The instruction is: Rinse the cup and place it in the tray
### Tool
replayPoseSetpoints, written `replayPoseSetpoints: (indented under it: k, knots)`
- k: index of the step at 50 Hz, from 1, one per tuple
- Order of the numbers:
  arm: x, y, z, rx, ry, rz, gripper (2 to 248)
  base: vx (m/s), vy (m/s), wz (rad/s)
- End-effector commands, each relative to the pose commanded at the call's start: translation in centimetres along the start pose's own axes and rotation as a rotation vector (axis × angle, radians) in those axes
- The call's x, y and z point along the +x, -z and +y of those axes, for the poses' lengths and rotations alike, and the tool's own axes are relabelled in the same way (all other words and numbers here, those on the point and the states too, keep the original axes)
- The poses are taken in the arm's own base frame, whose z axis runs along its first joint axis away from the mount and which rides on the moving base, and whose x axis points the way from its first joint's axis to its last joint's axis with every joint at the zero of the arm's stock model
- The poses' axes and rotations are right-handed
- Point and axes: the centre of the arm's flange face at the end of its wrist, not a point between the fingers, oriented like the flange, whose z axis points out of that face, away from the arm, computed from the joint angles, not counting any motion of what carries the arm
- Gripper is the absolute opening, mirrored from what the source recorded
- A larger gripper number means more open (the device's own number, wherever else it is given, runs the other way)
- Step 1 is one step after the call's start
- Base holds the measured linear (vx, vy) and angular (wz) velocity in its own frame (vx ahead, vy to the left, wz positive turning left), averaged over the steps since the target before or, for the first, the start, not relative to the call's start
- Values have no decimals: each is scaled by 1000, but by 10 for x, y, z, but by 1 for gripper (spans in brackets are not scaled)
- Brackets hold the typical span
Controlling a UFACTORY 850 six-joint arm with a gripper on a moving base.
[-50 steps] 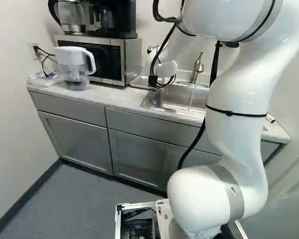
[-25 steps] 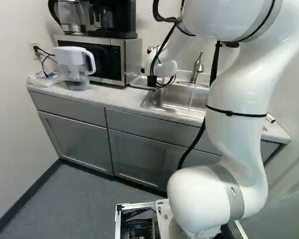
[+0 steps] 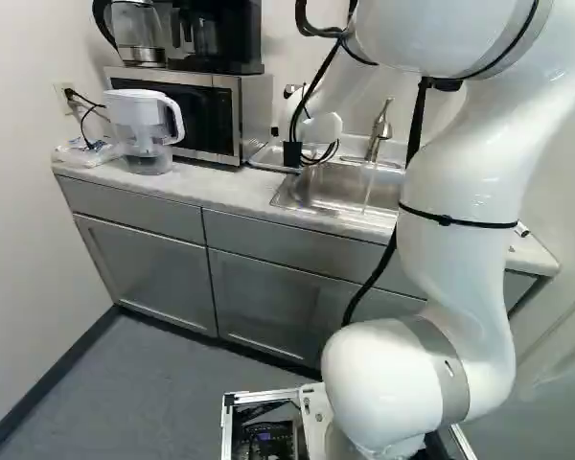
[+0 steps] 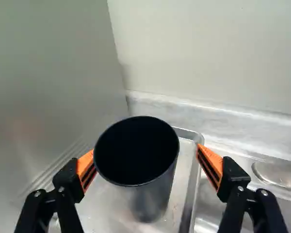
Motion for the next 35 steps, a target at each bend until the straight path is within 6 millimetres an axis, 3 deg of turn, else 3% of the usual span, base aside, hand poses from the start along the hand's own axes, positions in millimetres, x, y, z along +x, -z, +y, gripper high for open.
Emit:
replayPoseSetpoints:
  k: [35]
  knots:
    - [37,15,-2,3,-1,70,247,0,0,0]
